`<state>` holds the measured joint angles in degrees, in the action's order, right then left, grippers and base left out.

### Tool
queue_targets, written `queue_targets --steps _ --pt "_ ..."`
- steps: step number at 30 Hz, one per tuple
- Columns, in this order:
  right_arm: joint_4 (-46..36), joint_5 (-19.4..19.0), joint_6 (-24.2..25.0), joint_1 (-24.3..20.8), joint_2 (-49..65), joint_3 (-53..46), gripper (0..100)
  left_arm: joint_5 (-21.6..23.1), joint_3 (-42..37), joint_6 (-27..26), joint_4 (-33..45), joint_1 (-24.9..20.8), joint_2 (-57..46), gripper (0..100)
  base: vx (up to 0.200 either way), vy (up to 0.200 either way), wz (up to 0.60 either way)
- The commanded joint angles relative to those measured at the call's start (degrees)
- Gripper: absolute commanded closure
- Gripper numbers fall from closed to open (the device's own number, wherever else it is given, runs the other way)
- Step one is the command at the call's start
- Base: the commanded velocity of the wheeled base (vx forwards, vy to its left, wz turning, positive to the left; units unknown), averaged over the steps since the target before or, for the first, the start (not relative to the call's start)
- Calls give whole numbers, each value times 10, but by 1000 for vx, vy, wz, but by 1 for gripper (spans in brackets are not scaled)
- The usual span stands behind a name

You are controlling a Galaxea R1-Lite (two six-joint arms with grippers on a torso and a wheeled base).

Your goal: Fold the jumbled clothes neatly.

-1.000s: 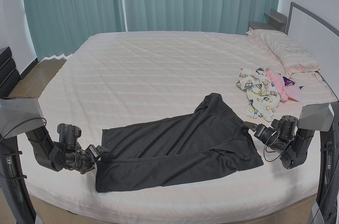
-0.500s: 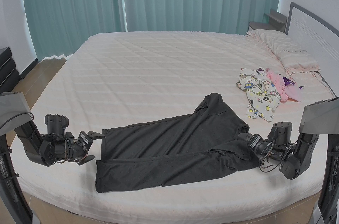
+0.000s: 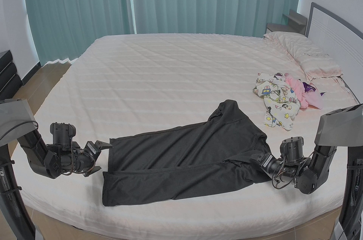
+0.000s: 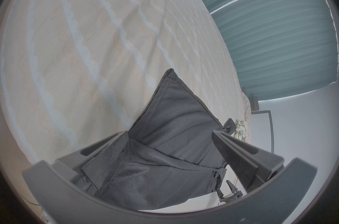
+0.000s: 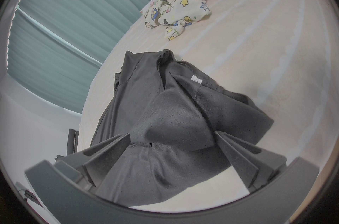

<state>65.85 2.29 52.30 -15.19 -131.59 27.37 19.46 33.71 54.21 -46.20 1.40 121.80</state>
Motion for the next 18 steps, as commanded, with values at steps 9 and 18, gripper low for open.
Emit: queue_targets --steps 9,18 --pt "5 5 14 9 -43 26 100 -1 0 -1 0 -3 5 0 0 0 0" --pt "1 18 13 9 -34 27 100 -1 0 -1 0 -3 5 0 0 0 0"
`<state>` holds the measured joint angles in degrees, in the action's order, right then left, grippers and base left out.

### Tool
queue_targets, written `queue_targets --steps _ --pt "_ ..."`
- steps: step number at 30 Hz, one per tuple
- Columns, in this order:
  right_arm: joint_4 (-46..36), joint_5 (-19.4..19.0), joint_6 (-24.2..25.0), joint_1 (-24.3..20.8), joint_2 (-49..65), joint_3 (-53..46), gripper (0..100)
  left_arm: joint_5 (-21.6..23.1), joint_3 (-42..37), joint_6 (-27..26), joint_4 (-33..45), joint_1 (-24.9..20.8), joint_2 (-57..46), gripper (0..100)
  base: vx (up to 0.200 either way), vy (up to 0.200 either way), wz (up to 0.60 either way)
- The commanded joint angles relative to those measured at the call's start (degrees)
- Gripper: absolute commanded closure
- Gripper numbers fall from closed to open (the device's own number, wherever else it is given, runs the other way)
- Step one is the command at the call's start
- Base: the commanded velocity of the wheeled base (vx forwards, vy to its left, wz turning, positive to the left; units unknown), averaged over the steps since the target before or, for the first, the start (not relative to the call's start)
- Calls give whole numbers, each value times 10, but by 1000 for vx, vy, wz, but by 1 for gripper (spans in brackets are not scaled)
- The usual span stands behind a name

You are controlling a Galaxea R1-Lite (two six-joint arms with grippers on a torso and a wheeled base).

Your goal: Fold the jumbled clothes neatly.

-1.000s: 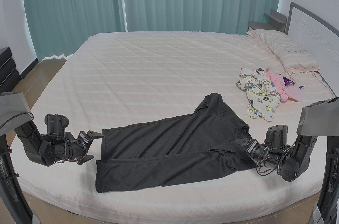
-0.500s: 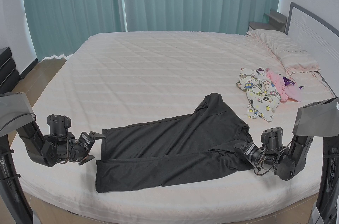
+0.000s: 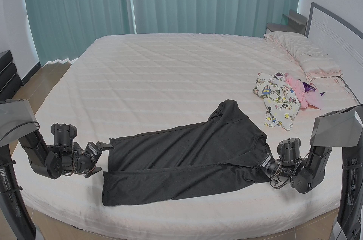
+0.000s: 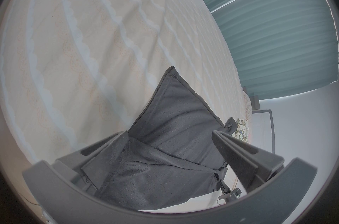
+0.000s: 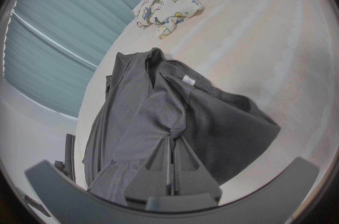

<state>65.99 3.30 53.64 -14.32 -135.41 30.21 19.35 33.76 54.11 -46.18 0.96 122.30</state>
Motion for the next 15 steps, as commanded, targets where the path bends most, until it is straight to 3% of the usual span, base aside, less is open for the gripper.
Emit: queue_targets --steps 1,3,9,14,15 --pt "-1 22 -1 -3 8 -1 100 0 -1 0 -1 0 1 0 0 0 0" --pt "5 37 -1 -8 16 -2 100 0 -1 0 -1 -2 1 0 0 0 0" --pt "-3 28 -1 -9 58 2 100 -1 -2 -1 -1 -3 2 0 0 0 0" --pt "-15 -7 -1 -10 76 5 100 -4 -2 -1 -1 -3 2 0 0 0 0" --pt "-35 -33 1 -7 89 9 100 -14 -1 -1 -1 -4 5 0 0 0 0"
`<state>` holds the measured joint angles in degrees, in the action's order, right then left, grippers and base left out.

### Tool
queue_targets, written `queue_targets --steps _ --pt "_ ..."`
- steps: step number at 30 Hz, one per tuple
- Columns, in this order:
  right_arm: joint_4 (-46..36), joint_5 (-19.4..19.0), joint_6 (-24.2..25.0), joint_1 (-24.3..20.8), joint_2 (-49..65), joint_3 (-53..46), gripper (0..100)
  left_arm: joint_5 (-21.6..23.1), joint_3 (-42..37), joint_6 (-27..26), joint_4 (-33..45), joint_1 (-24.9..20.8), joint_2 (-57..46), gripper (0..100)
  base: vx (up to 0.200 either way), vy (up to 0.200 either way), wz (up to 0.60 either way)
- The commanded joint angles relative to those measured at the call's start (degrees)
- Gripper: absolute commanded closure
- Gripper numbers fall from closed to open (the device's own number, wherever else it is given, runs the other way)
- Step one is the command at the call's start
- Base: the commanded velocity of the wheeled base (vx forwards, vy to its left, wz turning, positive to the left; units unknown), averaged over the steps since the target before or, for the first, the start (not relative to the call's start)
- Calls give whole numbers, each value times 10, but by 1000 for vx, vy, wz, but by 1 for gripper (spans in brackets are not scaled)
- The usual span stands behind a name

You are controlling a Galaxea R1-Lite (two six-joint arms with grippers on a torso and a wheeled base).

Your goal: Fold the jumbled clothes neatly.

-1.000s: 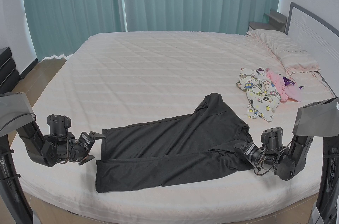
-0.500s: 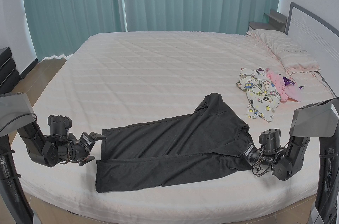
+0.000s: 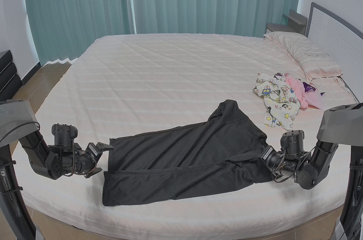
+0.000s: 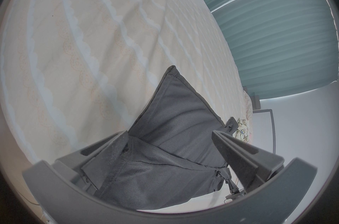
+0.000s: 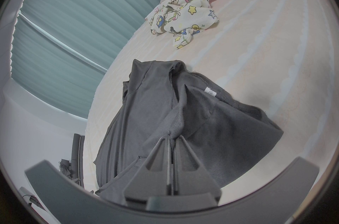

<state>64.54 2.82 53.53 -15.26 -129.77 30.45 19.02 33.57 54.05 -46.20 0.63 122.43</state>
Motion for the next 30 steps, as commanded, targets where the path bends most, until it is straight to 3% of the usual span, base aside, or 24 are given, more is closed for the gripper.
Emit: queue_targets --steps 1,4,5,12,19,25,30 --pt "-32 -35 2 5 36 15 100 -14 1 0 0 -3 4 0 0 0 0" --pt "-75 -40 3 15 56 36 100 -17 2 0 0 -6 7 0 0 0 0" --pt "-92 -40 3 16 65 39 0 -17 2 0 0 -6 7 0 0 0 0" --pt "-187 -95 15 26 123 40 0 -17 2 0 0 -7 7 0 0 0 0" --pt "-187 -96 24 33 100 29 0 -17 2 0 0 -6 7 0 0 0 0" --pt "-192 -79 24 -12 72 14 0 -17 3 0 0 -7 8 0 0 0 0" --pt "-171 -6 32 -58 14 47 0 -17 4 -1 0 -7 8 0 0 0 0"
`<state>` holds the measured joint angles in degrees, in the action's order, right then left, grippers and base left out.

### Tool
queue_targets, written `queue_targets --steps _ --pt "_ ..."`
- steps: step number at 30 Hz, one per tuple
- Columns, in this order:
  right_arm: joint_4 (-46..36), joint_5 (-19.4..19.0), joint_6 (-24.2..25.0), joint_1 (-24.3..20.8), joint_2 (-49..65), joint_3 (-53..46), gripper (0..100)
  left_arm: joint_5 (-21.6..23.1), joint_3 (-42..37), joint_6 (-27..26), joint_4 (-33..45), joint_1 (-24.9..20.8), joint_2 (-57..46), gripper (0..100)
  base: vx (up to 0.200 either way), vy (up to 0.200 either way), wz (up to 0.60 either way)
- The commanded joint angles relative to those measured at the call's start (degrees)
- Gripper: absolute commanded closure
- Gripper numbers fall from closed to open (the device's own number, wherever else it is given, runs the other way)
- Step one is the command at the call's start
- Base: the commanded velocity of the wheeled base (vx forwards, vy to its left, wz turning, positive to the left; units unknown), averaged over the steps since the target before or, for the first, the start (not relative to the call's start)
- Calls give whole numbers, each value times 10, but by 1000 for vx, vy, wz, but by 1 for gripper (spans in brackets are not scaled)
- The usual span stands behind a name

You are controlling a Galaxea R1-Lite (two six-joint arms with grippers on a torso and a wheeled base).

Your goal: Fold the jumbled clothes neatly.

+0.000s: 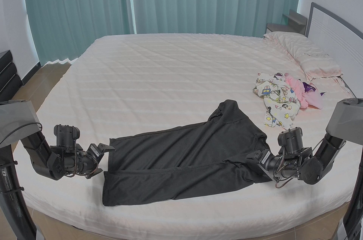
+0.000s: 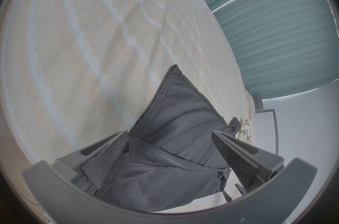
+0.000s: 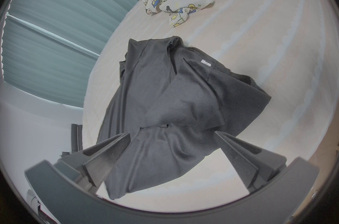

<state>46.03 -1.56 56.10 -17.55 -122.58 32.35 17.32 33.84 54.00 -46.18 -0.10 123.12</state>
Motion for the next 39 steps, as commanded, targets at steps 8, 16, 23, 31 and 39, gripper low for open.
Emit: queue_targets --steps 8,16,23,31,39 --pt "26 65 20 -41 -95 63 0 -1 -2 -20 -1 0 4 0 0 0 0" --pt "62 126 12 -49 -104 106 0 -1 -1 -20 -1 -1 4 0 0 0 0" --pt "122 161 6 -59 -103 112 0 -2 -1 -20 -1 -1 4 0 0 0 0" --pt "217 173 -19 -50 -131 127 0 -12 -1 -20 -1 -2 5 0 0 0 0" --pt "211 167 -42 -28 -116 150 0 -12 -1 -20 -1 -2 5 0 0 0 0"
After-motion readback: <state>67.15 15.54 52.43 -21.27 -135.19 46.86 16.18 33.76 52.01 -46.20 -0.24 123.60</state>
